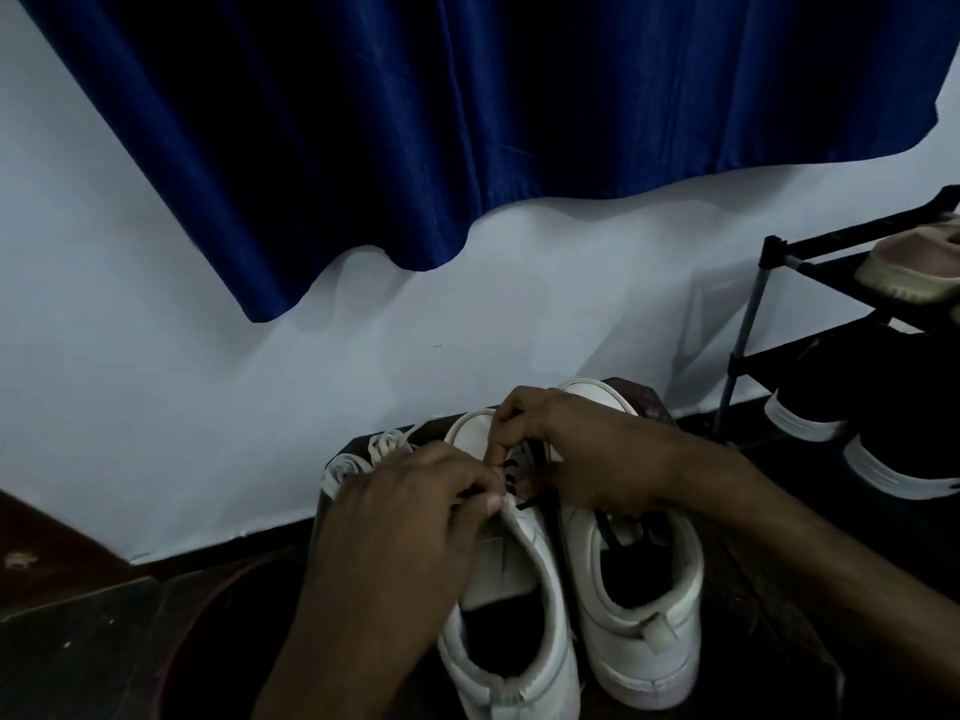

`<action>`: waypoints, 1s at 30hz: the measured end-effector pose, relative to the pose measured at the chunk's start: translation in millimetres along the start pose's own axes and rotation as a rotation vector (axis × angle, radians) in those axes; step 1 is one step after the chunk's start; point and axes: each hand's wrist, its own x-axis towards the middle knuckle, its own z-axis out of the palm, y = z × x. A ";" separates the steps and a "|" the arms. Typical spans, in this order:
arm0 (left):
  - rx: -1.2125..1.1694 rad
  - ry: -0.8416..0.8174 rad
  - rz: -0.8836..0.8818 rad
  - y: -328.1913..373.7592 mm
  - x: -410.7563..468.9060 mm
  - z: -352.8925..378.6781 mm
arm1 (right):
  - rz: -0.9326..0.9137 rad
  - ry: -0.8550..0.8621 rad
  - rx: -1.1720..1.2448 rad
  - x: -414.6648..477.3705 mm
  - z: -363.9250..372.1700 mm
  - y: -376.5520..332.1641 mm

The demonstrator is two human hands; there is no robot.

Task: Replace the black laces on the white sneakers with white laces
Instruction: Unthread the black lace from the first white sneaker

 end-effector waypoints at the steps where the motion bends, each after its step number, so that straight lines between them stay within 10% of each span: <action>1: 0.033 -0.001 -0.002 1.6 -0.9 2.9 | 0.003 -0.005 -0.004 -0.1 0.6 0.3; 14: 0.083 0.433 -0.253 -13.4 -1.1 -16.0 | 0.000 -0.011 -0.019 -3.2 -2.0 -2.5; 20: -0.082 -0.039 -0.312 -52.4 -9.4 -3.6 | -0.036 0.011 -0.012 -10.1 -5.8 2.3; 30: -0.763 -0.248 0.143 -69.0 -8.4 27.9 | -0.015 -0.038 -0.150 -13.1 0.0 -25.9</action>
